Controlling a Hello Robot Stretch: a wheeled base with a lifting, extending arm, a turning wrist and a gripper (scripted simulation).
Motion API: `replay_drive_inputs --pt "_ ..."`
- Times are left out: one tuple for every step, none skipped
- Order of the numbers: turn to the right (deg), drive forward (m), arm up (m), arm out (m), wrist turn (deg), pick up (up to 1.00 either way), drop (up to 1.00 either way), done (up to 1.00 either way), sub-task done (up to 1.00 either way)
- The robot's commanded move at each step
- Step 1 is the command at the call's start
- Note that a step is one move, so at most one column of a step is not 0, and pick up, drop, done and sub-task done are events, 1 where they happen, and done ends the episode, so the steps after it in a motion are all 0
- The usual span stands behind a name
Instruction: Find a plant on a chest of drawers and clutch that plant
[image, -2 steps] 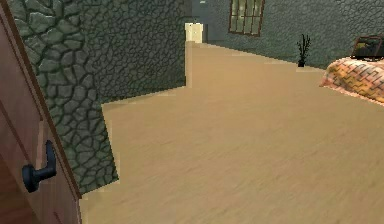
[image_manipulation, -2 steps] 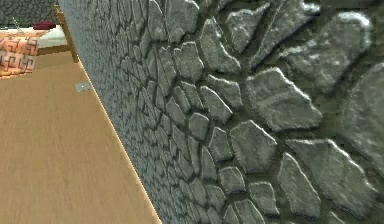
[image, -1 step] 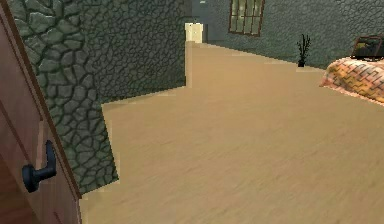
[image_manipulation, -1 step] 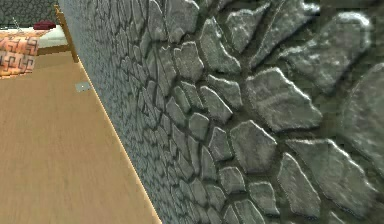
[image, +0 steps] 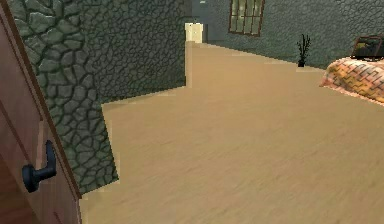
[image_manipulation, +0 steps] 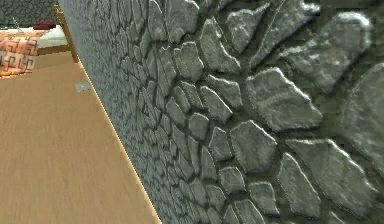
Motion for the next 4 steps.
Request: replay_drive_inputs --pt "45.0 0.0 0.0 0.0 0.0 0.0 0.0 0.0 0.0" --pt "39.0 0.0 0.0 0.0 0.0 0.0 0.0 0.0 0.0" --pt "-45.0 0.0 0.0 0.0 0.0 0.0 0.0 0.0 0.0" --pt "-45.0 0.0 0.0 0.0 0.0 0.0 0.0 0.0 0.0"
